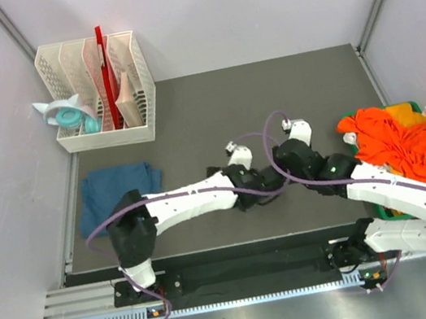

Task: Fold and stack the t-shirts
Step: Neatly place the folded tshirt to the corner

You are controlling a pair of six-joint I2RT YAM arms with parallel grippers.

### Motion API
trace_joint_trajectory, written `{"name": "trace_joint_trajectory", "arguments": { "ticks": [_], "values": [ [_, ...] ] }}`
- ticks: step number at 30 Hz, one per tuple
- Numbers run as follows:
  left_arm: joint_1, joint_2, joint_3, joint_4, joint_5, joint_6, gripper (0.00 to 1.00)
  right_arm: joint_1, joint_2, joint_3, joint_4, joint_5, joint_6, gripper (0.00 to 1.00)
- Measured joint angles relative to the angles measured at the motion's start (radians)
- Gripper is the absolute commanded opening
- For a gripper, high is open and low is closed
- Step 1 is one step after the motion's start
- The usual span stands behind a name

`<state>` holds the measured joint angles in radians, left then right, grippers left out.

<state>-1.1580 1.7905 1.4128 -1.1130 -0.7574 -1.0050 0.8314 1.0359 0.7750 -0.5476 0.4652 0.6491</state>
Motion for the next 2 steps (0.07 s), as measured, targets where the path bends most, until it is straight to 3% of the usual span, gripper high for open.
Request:
{"name": "trace_joint_trajectory", "arguments": {
  "ticks": [2],
  "values": [
    [-0.065, 0.006, 0.004, 0.002, -0.006, 0.0, 0.99, 0.005, 0.011, 0.013, -0.016, 0.014, 0.014, 0.55]
  ]
}}
